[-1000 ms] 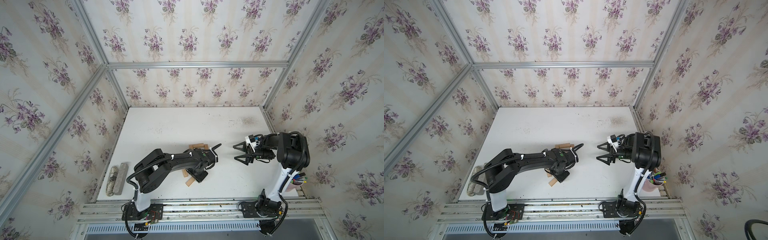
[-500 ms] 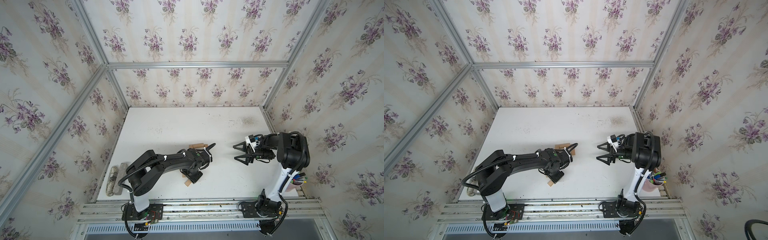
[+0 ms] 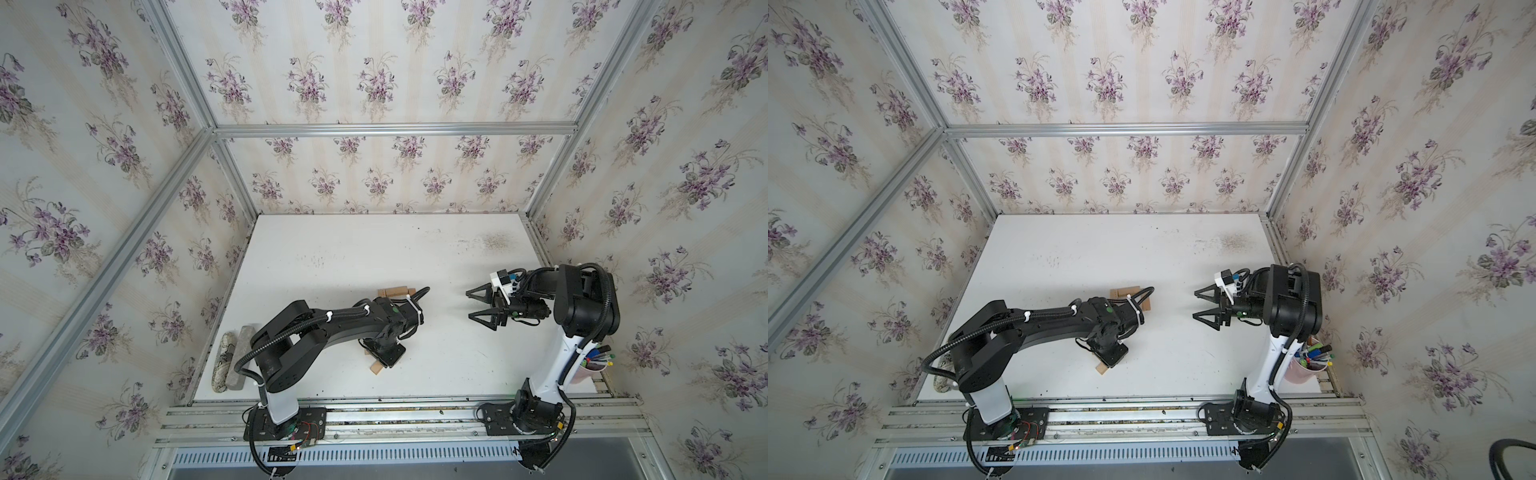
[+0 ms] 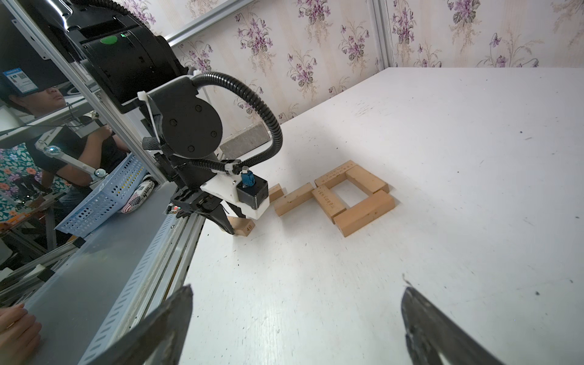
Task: Assemble the number 8 with building blocks
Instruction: Assemble the building block at the center of the board.
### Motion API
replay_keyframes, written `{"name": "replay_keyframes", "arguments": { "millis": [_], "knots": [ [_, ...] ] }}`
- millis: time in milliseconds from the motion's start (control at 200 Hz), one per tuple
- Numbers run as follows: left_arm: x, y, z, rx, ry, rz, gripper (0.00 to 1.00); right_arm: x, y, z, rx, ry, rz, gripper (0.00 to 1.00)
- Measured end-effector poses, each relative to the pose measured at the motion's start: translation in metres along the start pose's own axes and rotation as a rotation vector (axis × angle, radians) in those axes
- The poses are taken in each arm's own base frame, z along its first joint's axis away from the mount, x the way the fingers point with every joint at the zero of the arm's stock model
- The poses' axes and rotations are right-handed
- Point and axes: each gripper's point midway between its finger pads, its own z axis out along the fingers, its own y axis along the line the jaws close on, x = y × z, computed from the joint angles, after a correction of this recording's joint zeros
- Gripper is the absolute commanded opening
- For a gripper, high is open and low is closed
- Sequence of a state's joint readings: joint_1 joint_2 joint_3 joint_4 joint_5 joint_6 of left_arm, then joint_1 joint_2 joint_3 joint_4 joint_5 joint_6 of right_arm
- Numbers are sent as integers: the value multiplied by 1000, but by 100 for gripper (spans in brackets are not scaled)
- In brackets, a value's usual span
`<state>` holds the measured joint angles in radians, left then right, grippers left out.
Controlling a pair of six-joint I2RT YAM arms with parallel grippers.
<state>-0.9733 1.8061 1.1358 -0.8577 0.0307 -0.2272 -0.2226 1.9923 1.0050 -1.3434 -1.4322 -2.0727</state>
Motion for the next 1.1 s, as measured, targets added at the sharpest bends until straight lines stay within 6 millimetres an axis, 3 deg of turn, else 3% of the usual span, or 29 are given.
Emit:
{"name": "replay_keyframes", "arguments": {
  "millis": [160,425,665,1099],
  "knots": [
    [0,-1,2,-2,31,31,9,0,0,0,0,0,0,100],
    [-4,-3,2,-22,90,153,8,0,0,0,0,0,0,100],
    [-35,-16,-4,-13,-9,284,4,0,0,0,0,0,0,100],
    [-66,-24,-5,-58,-62,514,1,0,0,0,0,0,0,100]
  ]
}}
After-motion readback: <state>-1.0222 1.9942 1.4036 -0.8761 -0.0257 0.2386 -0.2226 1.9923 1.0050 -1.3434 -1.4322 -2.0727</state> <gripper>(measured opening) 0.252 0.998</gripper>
